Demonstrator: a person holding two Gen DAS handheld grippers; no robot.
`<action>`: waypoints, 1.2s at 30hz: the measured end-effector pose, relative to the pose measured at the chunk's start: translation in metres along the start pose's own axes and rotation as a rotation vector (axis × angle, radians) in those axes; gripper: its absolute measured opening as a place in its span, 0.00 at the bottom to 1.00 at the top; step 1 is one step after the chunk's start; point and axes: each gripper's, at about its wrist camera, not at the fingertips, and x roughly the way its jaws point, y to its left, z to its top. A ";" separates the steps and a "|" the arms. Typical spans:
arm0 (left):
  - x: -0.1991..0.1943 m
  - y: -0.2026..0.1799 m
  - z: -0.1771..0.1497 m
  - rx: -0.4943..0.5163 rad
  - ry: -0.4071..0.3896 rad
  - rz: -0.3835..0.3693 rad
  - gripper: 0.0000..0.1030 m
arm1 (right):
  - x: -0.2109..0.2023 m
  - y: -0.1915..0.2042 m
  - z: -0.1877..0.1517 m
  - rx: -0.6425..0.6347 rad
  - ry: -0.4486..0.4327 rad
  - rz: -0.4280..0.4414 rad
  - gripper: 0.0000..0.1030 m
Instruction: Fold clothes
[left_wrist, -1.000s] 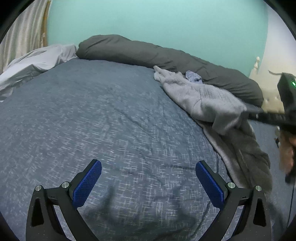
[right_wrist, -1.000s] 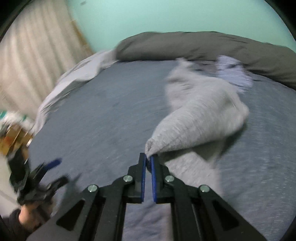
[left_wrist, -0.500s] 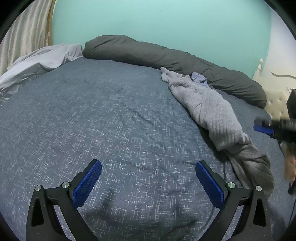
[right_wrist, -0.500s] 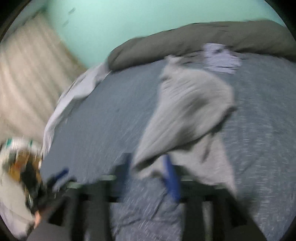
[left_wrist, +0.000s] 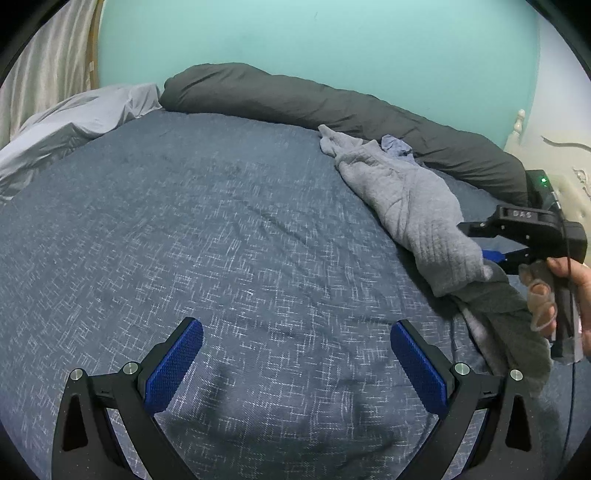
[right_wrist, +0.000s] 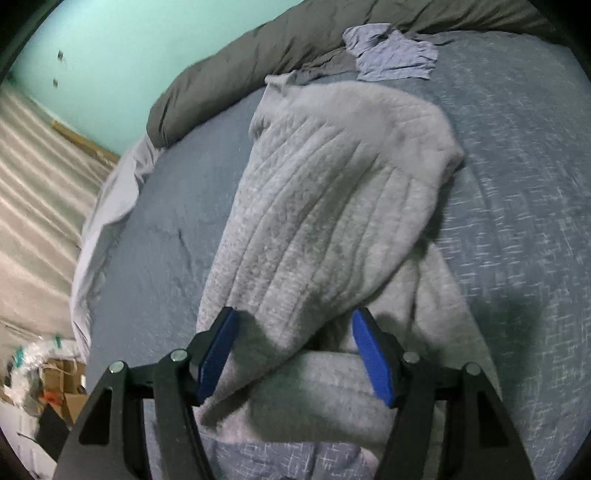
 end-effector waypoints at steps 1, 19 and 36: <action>0.000 0.000 0.000 0.000 0.001 0.001 1.00 | 0.003 0.005 0.000 -0.025 -0.005 0.005 0.42; -0.018 0.030 0.008 -0.103 -0.051 0.029 1.00 | 0.008 0.121 -0.064 -0.379 0.065 0.235 0.05; -0.003 0.009 0.010 -0.051 0.005 -0.037 1.00 | -0.049 0.063 -0.094 -0.340 0.083 0.135 0.43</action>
